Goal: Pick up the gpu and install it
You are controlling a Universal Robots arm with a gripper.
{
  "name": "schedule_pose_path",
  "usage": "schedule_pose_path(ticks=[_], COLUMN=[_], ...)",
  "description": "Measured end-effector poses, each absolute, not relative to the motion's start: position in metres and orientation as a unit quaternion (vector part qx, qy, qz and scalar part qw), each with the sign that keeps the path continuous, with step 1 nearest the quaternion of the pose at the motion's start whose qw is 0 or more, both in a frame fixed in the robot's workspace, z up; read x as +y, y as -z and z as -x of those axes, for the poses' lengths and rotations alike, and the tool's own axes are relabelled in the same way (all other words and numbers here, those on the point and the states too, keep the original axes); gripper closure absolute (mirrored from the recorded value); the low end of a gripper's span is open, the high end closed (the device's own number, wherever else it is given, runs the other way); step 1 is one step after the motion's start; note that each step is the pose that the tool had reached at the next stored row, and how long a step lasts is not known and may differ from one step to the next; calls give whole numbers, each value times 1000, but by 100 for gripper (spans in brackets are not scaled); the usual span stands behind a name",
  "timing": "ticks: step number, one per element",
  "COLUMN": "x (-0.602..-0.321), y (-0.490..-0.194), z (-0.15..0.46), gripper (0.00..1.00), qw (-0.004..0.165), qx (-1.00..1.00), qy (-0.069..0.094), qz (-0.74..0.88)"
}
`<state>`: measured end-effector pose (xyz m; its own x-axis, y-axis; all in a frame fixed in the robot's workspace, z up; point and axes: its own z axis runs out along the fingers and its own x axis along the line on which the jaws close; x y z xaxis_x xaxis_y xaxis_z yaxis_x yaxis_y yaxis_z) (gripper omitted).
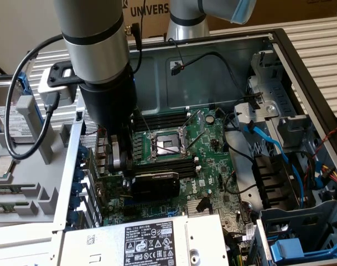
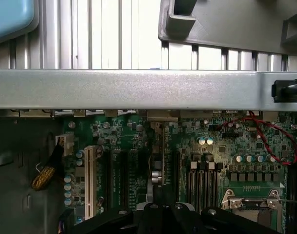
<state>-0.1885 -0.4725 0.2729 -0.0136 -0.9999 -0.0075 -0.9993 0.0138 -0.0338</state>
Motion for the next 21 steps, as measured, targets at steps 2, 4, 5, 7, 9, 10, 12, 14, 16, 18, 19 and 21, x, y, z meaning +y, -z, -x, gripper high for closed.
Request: schedule_pose_path(ticks=[2,4,5,7,9,10,12,14,16,18,19,21], x=[-472,-471,-471,-471,-471,-471,-471,-471,-471,-471,-471,-471], y=[-272,-271,-270,-267,-265,-264,-264,-264,-264,-264,-264,-264], z=[191,193,194,195,196,196,196,196,196,196,196,196], gripper=[89,89,89,89,89,89,89,89,89,89,89,89], qw=[16,16,16,16,16,16,16,16,17,21,21,21], qx=[712,712,712,712,712,712,712,712,712,711,710,710], qy=[8,7,7,7,6,6,6,4,11,28,28,28], qz=[702,702,702,702,702,702,702,702,702,703,703,703])
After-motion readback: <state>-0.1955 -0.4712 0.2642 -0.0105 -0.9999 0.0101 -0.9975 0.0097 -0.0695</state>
